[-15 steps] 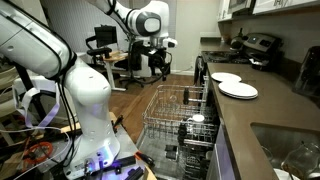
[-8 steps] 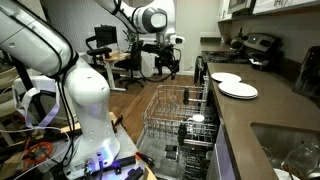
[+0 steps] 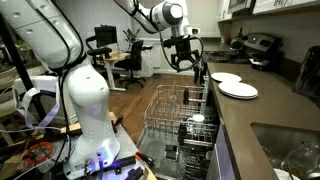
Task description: Put the plate on the left into the dishwasher
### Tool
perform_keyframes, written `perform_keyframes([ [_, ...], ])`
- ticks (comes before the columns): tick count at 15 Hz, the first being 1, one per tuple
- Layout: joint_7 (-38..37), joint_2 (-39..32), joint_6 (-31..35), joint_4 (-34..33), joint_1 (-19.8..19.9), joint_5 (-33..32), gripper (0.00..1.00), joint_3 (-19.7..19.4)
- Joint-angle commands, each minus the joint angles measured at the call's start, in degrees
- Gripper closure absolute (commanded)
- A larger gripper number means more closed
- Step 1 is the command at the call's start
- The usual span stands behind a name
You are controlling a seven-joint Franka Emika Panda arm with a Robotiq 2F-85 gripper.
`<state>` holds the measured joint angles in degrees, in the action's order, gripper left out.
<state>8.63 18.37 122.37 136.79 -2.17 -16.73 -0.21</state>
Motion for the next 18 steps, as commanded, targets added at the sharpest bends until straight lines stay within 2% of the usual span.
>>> perform_keyframes([
  [1,1.06,-8.7,1.37,-8.55,0.7,-6.51,0.0,2.04],
  [9,-0.7,-19.88,5.59,-19.99,-0.36,-20.45,0.0,3.24],
  [14,0.75,-26.22,9.25,-26.02,-2.38,-21.2,0.0,4.36],
  [15,2.86,-26.92,10.74,-26.43,-2.57,-18.73,0.0,4.7],
  [16,0.24,-24.36,8.95,-23.84,-2.51,-19.68,0.0,4.11],
  [18,0.32,-26.07,9.66,-25.19,-3.15,-19.57,0.0,4.48],
])
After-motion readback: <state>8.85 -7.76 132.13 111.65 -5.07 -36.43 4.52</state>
